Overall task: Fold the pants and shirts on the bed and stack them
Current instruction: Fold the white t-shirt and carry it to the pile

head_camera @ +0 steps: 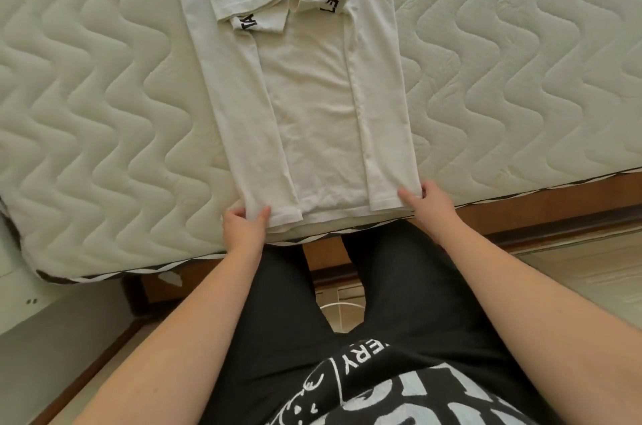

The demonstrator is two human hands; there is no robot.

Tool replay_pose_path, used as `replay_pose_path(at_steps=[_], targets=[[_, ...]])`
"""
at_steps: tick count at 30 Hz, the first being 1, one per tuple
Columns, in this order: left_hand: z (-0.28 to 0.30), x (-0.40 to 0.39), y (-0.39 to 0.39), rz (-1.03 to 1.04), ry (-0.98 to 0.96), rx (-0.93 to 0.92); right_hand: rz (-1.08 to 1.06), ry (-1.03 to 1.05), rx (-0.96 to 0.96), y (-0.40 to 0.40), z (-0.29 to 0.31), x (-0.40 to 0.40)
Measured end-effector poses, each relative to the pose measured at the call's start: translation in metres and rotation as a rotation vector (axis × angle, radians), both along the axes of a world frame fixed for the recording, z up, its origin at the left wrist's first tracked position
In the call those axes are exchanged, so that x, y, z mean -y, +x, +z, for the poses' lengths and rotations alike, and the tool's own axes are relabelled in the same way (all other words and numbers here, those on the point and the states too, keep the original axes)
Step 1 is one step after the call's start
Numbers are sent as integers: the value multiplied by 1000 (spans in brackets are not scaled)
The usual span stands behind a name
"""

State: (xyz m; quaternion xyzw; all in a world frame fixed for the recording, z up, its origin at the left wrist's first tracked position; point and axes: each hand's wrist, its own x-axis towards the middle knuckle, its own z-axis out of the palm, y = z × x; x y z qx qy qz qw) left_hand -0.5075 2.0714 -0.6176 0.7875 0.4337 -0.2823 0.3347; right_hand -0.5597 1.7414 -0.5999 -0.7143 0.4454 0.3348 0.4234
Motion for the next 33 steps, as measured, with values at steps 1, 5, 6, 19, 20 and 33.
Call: replay_pose_path(at_steps=[1,5,6,19,20,33], targets=[[0,-3,-4,26,-22,-23,-26,32,10,-1,2,0],[6,-15,-19,-5,-140,-42,-183,95,66,-3,19,2],[10,-19,-20,29,-192,-23,-221,89,88,-3,24,0],[94,-57,-4,-362,-347,193,-2,-16,348,13,104,-13],[99,-62,-1,-462,-347,177,95,-28,331,14,108,-11],[169,-65,56,-1040,112,754,750,-735,734,36,164,-12]])
